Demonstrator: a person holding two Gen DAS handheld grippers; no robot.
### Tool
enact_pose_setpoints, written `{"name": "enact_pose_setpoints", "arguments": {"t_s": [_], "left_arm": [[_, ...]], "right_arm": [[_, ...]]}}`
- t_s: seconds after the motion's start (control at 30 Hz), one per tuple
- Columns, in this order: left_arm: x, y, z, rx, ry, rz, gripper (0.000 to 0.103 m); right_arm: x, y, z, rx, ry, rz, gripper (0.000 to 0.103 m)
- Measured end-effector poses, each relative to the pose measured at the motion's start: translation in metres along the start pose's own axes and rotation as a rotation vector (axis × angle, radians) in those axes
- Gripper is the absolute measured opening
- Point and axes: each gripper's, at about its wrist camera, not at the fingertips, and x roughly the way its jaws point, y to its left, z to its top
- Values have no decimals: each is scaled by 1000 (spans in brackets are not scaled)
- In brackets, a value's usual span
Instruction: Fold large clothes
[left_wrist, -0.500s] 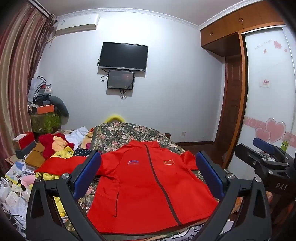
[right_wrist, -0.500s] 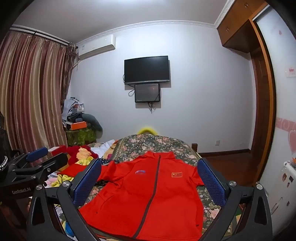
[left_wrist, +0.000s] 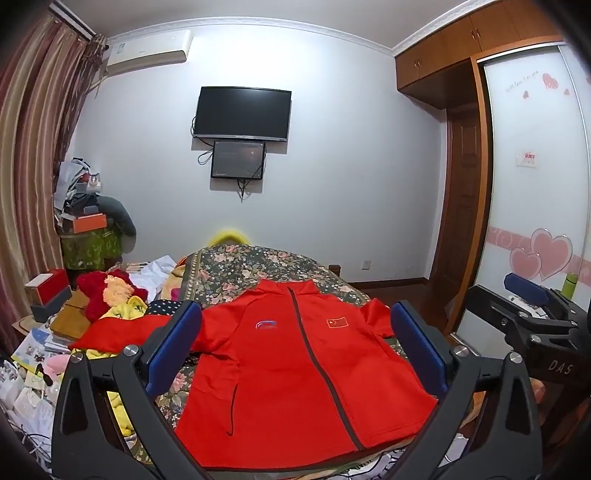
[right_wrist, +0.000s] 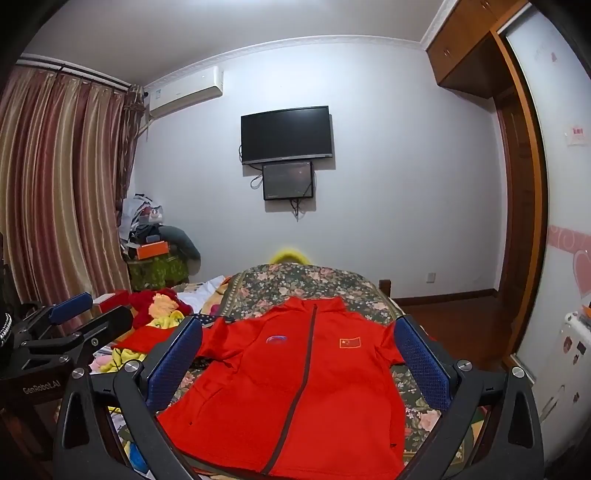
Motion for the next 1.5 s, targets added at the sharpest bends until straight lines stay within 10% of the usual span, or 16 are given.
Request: {"name": "enact_pose_setpoints", "arguments": {"t_s": [1.5], "left_arm": [[4,-3,-3,8,6,2,103]], "right_arm": [[2,-10,0,25,11,-6,103]]}}
